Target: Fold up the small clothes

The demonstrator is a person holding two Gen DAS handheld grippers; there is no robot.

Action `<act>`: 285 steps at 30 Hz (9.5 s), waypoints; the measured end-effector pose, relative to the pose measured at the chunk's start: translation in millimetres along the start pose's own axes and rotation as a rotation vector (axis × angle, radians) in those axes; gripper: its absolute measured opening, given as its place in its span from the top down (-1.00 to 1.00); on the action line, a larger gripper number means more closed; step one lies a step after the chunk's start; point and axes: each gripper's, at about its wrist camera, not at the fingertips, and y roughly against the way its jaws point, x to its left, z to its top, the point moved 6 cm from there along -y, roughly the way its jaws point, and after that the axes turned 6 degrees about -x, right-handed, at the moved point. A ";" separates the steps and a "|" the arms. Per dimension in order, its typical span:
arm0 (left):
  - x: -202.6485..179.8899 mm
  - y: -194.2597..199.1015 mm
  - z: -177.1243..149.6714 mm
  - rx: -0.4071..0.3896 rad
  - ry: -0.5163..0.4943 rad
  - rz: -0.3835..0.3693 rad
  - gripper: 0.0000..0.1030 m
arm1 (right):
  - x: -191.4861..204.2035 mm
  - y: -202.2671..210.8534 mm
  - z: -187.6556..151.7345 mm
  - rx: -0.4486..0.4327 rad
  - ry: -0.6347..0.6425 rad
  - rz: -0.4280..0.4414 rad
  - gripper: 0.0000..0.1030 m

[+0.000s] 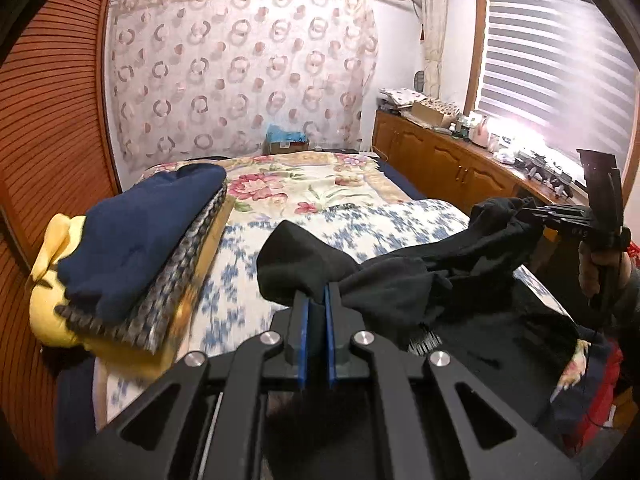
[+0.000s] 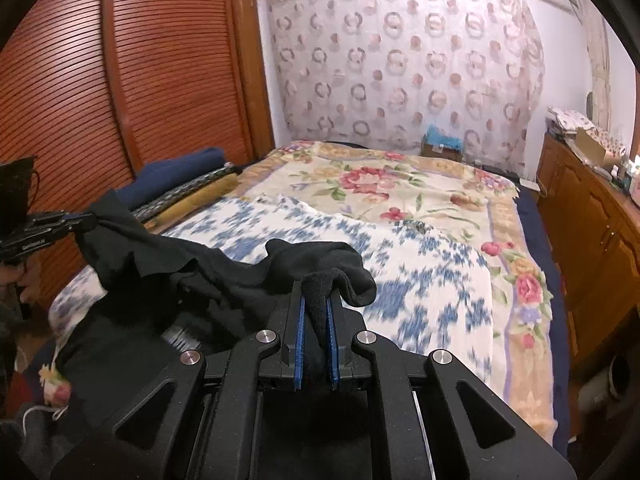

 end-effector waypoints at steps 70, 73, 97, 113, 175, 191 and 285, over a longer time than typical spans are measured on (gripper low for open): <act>35.1 -23.9 -130.0 0.259 0.126 0.066 -0.03 | -38.8 2.7 -145.2 0.250 -0.152 -0.125 -0.04; 26.7 -22.4 -131.2 0.262 0.124 0.032 0.34 | -34.1 2.5 -145.8 0.240 -0.153 -0.123 -0.01; -35.6 163.3 -35.5 -0.155 0.117 -0.121 0.92 | 44.7 182.3 -61.7 -0.124 -0.109 -0.036 0.90; 17.9 115.1 150.4 -0.356 0.050 0.022 0.89 | 6.7 189.4 122.6 -0.282 0.073 -0.165 0.90; -0.7 -60.4 -98.8 0.295 0.001 -0.003 0.96 | -57.1 8.2 -123.7 0.213 -0.121 -0.190 0.89; -8.8 -7.5 -47.4 0.119 0.008 -0.043 0.99 | -45.0 30.8 -85.0 0.134 -0.095 -0.218 0.72; -25.1 86.2 -91.4 0.115 -0.004 -0.044 0.87 | 35.6 133.1 -126.9 0.188 -0.145 -0.132 0.81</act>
